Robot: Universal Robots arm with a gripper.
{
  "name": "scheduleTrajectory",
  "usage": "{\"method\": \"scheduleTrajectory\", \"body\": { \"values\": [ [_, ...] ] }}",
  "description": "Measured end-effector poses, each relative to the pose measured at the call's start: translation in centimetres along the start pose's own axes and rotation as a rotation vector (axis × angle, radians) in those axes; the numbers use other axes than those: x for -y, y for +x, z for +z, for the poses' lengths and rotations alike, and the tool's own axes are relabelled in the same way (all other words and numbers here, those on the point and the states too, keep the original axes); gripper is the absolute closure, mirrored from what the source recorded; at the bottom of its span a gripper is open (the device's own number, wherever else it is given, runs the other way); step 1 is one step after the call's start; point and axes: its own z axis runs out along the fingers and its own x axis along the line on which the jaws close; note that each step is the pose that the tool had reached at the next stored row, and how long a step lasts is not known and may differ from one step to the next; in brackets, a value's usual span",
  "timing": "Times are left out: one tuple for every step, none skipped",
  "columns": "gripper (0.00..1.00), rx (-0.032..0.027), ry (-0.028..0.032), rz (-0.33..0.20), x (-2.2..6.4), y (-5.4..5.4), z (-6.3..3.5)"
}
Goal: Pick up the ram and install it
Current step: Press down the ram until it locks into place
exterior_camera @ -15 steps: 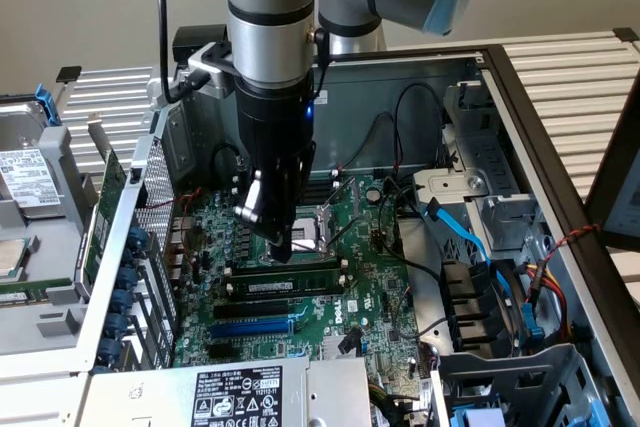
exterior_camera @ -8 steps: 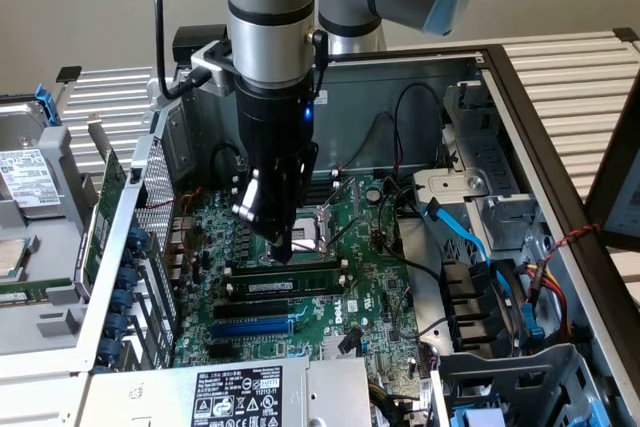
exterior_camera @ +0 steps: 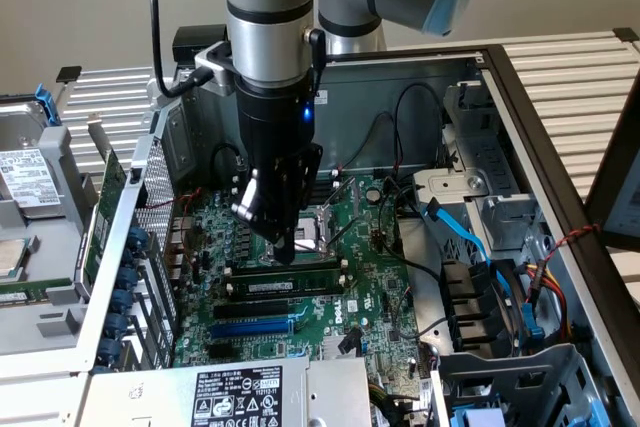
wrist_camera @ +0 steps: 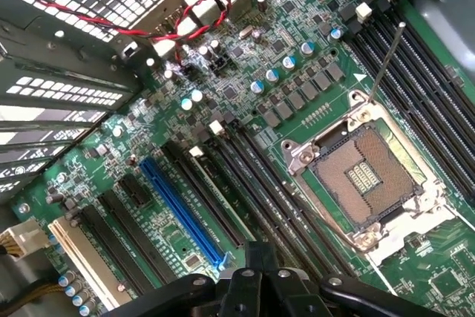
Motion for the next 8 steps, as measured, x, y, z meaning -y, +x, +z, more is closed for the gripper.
{"method": "scheduleTrajectory", "body": {
  "values": [
    [0.90, 0.0003, 0.0023, 0.009, 0.00, 0.00, 0.00],
    [0.90, 0.0008, 0.0040, 0.018, 0.00, 0.00, 0.00],
    [0.90, 0.0014, 0.0056, 0.028, 0.00, -0.01, 0.00],
    [0.90, 0.0021, 0.0069, 0.037, 0.00, -0.01, 0.01],
    [0.90, 0.0033, 0.0083, 0.047, 0.00, -0.01, 0.01],
    [0.90, 0.0045, 0.0096, 0.056, 0.00, -0.01, 0.01],
    [0.90, 0.0057, 0.0110, 0.066, 0.00, -0.01, 0.01],
    [0.90, 0.0072, 0.0126, 0.075, 0.00, -0.01, 0.00]
  ]
}}
